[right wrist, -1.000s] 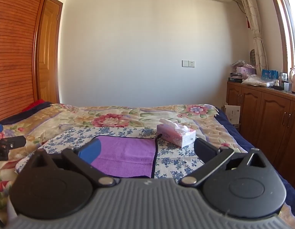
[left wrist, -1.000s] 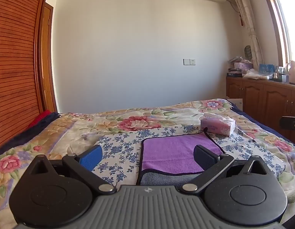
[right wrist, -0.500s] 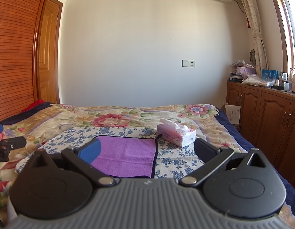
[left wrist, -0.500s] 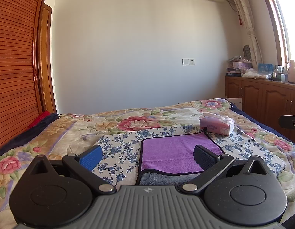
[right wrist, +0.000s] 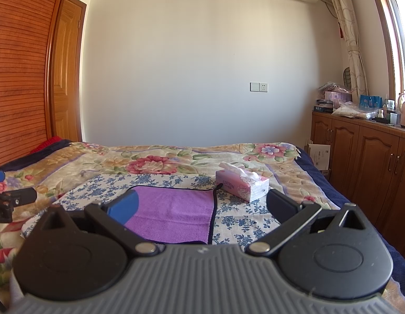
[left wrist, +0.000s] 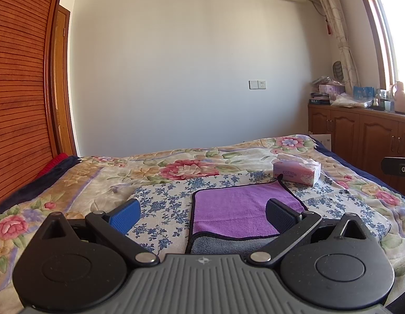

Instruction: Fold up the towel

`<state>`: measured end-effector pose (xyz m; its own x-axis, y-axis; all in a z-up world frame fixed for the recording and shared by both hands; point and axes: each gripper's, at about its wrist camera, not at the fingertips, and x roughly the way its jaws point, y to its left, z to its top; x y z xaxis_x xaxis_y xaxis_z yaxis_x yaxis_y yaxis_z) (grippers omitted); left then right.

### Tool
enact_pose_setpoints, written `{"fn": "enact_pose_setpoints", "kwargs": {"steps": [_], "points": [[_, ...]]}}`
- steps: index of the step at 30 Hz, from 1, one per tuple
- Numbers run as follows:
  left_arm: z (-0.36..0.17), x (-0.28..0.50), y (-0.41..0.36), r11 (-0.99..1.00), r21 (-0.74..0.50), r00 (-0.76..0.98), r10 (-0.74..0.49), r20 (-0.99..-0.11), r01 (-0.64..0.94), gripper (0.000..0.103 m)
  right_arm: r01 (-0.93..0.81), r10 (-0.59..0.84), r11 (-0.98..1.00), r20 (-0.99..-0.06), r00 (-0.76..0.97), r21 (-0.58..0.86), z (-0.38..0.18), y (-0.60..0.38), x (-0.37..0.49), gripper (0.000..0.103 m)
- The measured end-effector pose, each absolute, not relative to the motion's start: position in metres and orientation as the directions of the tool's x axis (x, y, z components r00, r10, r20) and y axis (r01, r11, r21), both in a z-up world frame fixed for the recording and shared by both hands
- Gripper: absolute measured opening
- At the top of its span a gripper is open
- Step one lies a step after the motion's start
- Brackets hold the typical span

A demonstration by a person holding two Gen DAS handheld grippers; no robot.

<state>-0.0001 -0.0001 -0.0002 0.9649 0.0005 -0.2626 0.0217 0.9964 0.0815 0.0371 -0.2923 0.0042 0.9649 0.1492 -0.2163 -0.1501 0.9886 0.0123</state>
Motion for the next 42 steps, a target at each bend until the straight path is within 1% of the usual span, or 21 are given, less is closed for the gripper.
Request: {"fn": "enact_pose_setpoints", "kwargs": {"steps": [42], "points": [[-0.0004,0.0000,-0.0004,0.996,0.087,0.965,0.002,-0.264,0.021,0.103,-0.151,0.149,0.989,-0.219,0.964,0.010,0.0066,-0.2902,0.0380,0.103]]}}
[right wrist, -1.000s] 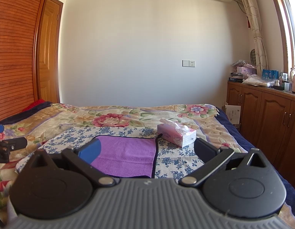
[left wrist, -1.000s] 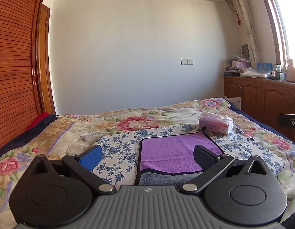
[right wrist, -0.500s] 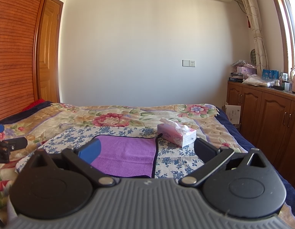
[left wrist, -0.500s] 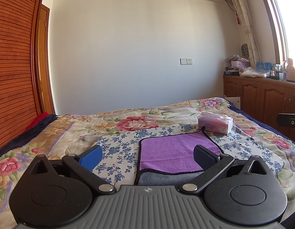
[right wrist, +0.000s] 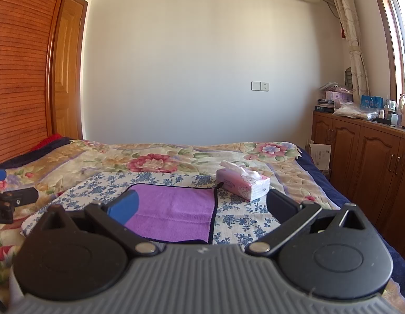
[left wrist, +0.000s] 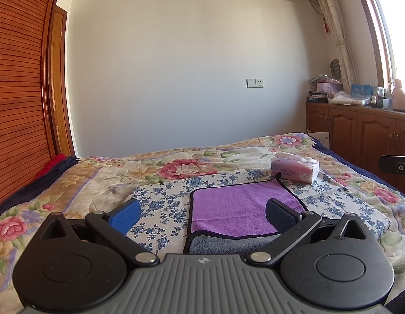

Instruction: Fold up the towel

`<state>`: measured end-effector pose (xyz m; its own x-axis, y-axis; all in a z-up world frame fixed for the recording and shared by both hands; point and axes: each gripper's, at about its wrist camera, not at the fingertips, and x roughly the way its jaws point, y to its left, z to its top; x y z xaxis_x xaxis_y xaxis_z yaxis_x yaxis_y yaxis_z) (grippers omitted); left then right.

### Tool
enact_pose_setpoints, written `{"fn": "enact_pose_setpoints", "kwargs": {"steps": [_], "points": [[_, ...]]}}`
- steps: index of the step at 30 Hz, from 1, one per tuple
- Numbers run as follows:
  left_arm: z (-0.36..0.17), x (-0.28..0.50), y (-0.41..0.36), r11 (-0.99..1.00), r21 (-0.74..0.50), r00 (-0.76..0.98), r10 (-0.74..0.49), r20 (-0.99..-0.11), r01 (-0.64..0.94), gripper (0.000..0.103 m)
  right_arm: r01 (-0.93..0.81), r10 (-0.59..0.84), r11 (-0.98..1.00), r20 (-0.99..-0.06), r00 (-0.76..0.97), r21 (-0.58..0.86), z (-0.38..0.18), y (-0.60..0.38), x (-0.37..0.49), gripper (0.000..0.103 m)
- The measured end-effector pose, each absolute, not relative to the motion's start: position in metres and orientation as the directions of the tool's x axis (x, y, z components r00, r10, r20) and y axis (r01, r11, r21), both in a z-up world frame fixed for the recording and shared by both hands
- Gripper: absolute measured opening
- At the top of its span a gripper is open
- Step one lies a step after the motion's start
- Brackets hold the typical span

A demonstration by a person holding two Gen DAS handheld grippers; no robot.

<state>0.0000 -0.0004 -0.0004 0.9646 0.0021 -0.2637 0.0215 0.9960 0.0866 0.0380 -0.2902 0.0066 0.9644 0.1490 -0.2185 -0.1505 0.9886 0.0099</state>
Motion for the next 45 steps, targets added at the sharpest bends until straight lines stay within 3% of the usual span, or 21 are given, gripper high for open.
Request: {"fn": "enact_pose_setpoints", "kwargs": {"steps": [15,35,45], "points": [[-0.010,0.009,-0.015,0.995,0.098,0.960,-0.008,-0.281,0.036,0.103,-0.163,0.161,0.987,-0.256,0.953,0.015,0.001,-0.285,0.047,0.103],[-0.029,0.049,-0.007,0.995,0.079,0.904,-0.022,-0.426,0.061,0.103,-0.202,0.196,0.979,-0.379,0.905,0.024,-0.010,-0.274,0.082,0.103],[-0.032,0.070,0.002,0.997,0.055,0.891,-0.026,-0.454,0.057,0.103,-0.225,0.208,0.974,-0.424,0.882,0.010,-0.016,-0.271,0.103,0.103]]}}
